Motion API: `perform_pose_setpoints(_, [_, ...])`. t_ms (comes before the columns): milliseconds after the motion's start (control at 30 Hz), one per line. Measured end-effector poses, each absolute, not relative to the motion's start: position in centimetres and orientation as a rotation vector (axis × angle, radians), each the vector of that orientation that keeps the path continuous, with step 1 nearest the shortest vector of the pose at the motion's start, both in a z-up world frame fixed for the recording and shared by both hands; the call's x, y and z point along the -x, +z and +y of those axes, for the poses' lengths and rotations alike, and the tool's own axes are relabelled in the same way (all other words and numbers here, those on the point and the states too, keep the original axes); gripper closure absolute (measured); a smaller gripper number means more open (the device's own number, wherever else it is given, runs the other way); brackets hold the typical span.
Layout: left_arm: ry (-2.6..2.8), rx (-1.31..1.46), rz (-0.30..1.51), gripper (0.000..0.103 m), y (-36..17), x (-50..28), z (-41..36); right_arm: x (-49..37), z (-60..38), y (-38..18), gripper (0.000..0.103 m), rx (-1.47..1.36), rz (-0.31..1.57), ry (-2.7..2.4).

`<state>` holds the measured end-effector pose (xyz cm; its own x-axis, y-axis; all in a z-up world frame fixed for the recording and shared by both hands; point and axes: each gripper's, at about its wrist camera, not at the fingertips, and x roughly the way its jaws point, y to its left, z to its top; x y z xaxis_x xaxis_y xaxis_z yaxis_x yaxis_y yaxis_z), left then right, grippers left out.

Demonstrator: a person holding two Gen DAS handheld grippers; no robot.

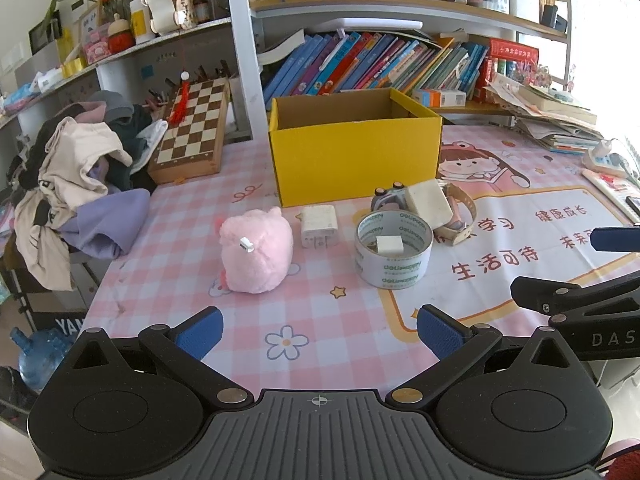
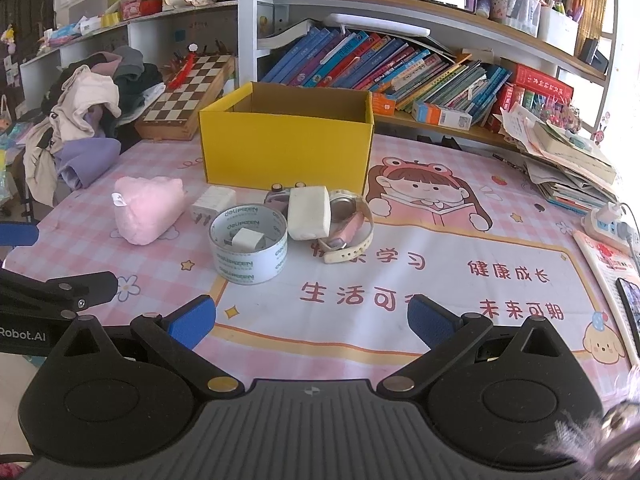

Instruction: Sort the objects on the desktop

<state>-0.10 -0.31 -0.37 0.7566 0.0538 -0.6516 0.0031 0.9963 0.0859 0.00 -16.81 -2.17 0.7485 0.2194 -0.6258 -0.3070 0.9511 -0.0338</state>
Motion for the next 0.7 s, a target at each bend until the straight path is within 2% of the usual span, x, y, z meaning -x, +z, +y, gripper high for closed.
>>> perform_pose_setpoints(700, [0.021, -0.080, 0.718, 0.000, -0.47, -0.37, 0.38, -0.38, -16.61, -2.08, 0.000, 0.136, 0.691, 0.299])
